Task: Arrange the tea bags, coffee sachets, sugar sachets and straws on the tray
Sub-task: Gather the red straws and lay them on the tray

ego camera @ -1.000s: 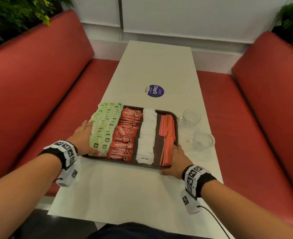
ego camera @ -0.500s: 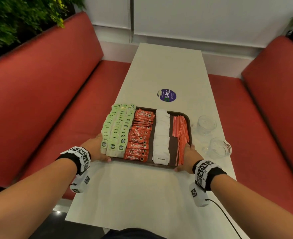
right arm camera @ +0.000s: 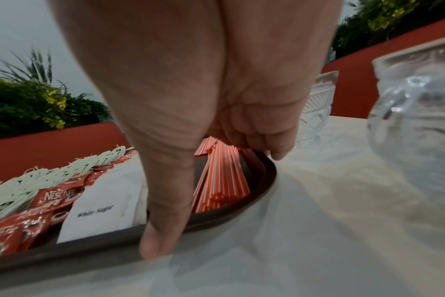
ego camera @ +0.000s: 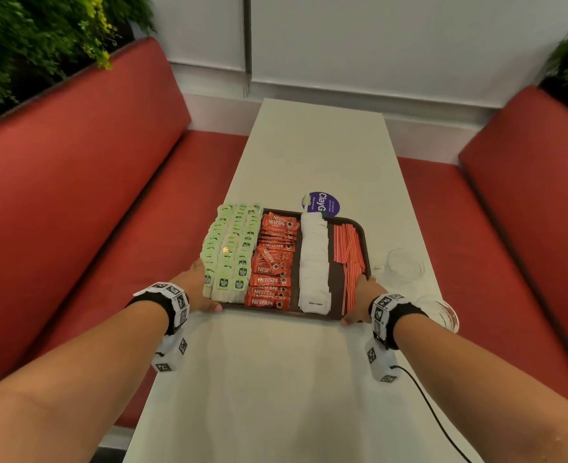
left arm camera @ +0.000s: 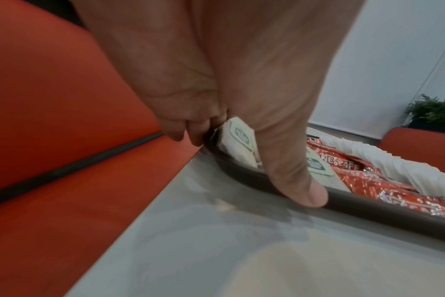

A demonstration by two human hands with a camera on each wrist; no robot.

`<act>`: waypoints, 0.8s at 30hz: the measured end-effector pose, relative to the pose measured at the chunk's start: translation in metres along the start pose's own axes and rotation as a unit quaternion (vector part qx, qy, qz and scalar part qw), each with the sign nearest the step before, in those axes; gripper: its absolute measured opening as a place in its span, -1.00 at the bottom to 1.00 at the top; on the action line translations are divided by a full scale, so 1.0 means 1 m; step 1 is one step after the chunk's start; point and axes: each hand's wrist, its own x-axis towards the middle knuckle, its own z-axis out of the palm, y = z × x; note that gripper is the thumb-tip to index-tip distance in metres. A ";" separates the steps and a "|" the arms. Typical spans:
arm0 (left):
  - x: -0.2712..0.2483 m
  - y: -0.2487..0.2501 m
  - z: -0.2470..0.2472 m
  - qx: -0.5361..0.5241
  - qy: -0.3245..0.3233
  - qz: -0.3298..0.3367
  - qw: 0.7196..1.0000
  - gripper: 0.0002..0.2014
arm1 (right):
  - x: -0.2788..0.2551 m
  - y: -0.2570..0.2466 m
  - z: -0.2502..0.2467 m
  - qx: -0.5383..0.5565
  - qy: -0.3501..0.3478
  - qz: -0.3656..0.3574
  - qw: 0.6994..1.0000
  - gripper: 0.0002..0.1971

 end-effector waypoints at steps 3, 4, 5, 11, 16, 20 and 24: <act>0.018 -0.004 0.000 0.006 0.004 -0.001 1.000 0.64 | 0.008 0.000 -0.002 -0.008 0.004 0.004 1.000 0.41; 0.011 0.005 -0.007 0.004 0.006 -0.005 1.000 0.63 | 0.011 0.000 -0.003 -0.011 0.007 0.005 1.000 0.40; 0.004 0.014 -0.013 0.008 0.010 -0.006 1.000 0.61 | 0.013 0.000 -0.004 -0.010 0.010 0.005 1.000 0.40; -0.022 0.047 -0.035 0.009 -0.009 -0.017 1.000 0.43 | 0.028 0.003 -0.002 0.034 0.016 0.008 0.999 0.39; -0.019 0.057 -0.035 0.072 0.029 -0.012 0.997 0.63 | 0.017 0.010 0.001 0.093 0.031 -0.021 0.995 0.27; -0.033 0.113 -0.051 0.135 0.088 0.034 0.986 0.50 | -0.016 0.021 -0.016 0.105 0.040 -0.097 0.989 -0.11; -0.028 0.197 -0.054 0.107 0.098 0.136 0.980 0.33 | -0.053 0.057 -0.048 0.099 0.057 -0.178 0.977 -0.21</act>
